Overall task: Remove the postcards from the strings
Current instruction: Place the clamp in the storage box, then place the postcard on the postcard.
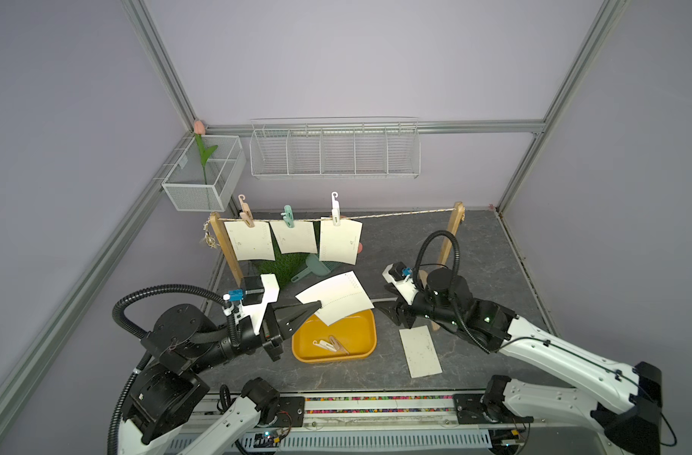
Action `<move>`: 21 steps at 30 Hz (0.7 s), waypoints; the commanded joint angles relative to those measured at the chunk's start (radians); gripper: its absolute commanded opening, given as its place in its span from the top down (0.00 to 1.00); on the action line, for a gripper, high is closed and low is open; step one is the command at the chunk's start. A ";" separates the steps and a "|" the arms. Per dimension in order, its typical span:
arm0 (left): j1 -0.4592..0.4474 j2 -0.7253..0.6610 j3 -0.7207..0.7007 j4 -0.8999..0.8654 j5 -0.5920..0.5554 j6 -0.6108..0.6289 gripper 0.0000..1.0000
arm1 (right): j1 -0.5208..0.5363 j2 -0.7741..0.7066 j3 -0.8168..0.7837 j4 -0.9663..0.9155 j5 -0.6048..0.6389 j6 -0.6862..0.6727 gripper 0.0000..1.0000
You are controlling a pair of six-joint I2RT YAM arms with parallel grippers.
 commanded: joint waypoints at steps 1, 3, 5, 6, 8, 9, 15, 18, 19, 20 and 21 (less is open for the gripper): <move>-0.001 0.043 -0.003 -0.025 0.061 0.004 1.00 | 0.005 -0.090 0.021 -0.163 0.195 0.028 0.14; -0.001 0.058 -0.018 -0.028 0.076 -0.004 1.00 | 0.004 -0.147 0.019 -0.225 0.286 0.036 0.02; -0.001 0.078 -0.035 -0.028 0.093 -0.021 1.00 | 0.004 -0.195 0.016 -0.261 0.337 0.037 0.11; -0.001 0.090 -0.043 -0.028 0.099 -0.033 1.00 | 0.004 -0.226 0.014 -0.276 0.360 0.035 0.11; -0.001 0.116 -0.054 -0.038 0.102 -0.050 1.00 | 0.004 -0.278 0.013 -0.295 0.414 0.043 0.11; -0.001 0.130 -0.058 -0.046 0.093 -0.056 1.00 | 0.003 -0.306 0.013 -0.304 0.447 0.050 0.11; -0.022 0.196 -0.109 -0.020 0.060 -0.116 1.00 | 0.003 -0.487 0.030 -0.327 0.667 0.109 0.11; -0.114 0.286 -0.113 -0.013 -0.012 -0.131 1.00 | 0.003 -0.576 0.028 -0.309 0.690 0.089 0.11; -0.157 0.318 -0.100 -0.028 -0.050 -0.126 1.00 | 0.004 -0.607 0.028 -0.305 0.691 0.085 0.11; -0.205 0.358 -0.085 -0.047 -0.084 -0.121 1.00 | 0.002 -0.635 0.025 -0.300 0.688 0.079 0.11; -0.243 0.401 -0.066 -0.058 -0.110 -0.126 1.00 | 0.003 -0.662 0.020 -0.292 0.686 0.071 0.11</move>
